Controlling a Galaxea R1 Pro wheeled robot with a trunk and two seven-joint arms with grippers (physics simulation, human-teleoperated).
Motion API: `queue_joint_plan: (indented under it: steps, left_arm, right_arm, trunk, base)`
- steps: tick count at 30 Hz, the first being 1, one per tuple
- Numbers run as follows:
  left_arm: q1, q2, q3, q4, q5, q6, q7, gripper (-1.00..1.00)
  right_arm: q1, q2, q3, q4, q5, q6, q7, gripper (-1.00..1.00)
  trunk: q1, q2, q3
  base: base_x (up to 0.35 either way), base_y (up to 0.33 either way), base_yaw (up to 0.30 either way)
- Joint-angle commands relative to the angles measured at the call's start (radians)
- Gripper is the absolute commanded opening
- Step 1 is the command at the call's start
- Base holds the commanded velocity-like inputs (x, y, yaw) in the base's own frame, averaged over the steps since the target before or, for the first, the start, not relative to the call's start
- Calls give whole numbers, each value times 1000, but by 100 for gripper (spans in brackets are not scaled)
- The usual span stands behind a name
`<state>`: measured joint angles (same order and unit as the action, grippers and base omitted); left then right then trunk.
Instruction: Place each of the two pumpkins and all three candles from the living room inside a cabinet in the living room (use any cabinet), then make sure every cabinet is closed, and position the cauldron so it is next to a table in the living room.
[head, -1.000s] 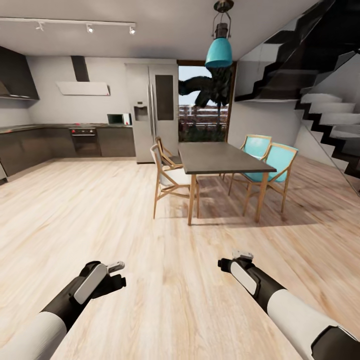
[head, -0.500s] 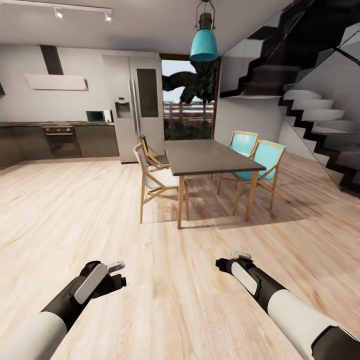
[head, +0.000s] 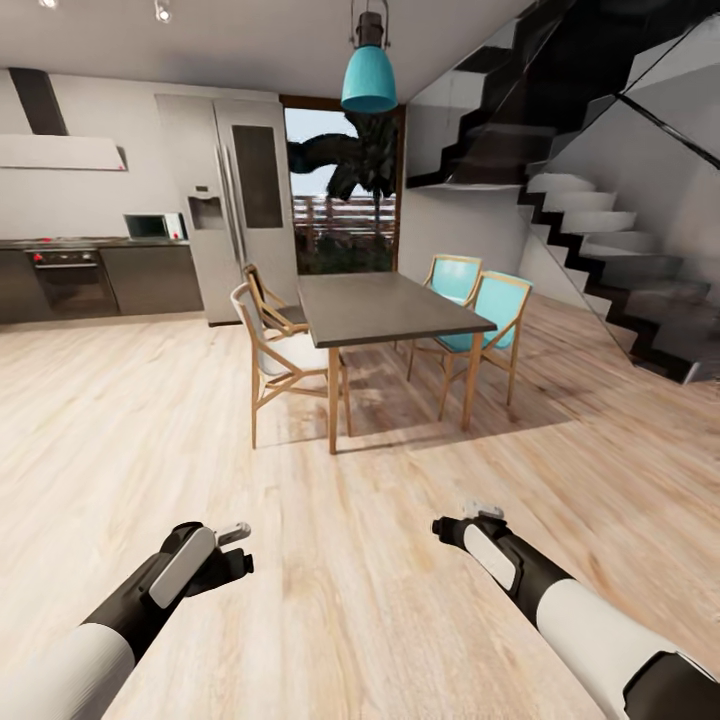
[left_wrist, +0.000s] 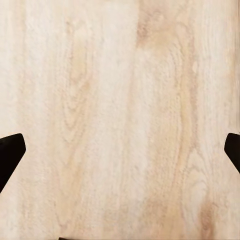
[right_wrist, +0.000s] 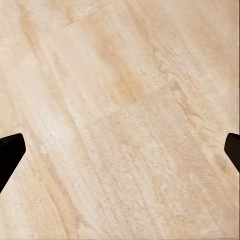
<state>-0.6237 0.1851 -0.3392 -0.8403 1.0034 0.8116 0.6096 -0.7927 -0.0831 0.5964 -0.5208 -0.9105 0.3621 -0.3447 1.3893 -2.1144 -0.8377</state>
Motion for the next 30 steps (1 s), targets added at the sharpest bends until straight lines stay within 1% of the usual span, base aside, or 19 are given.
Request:
queue_joint_plan:
  steps: [1, 10, 16, 19, 30]
  left_arm:
    - [-1, 1, -5, -2, 11, 0, 10, 100]
    - [-1, 6, 0, -2, 11, 0, 9, 100]
    - [-1, 11, 1, -10, 14, 1, 7, 100]
    - [-1, 8, -1, -14, 15, 1, 7, 100]
    - [-1, 8, -4, -31, 15, 3, 9, 100]
  right_arm:
    - [-1, -3, 8, 1, -8, 2, -8, 100]
    - [-1, -6, 8, 11, -7, -2, -8, 100]
    - [-2, -8, 8, 13, -9, -2, -7, 100]
    - [-1, -8, 8, 13, -8, -3, -7, 100]
    - [-1, -7, 8, 13, -8, -7, -7, 100]
  trunk:
    - [0, -1, -2]
    - [0, -1, -14]
    - [0, -1, -21]
    - [0, -1, -25]
    - [0, -1, -39]
  base:
    - [0, 0, -207]
    - [6, 8, -207]
    - [131, 176, -203]
    - [97, 119, -193]
    - [10, 12, -187]
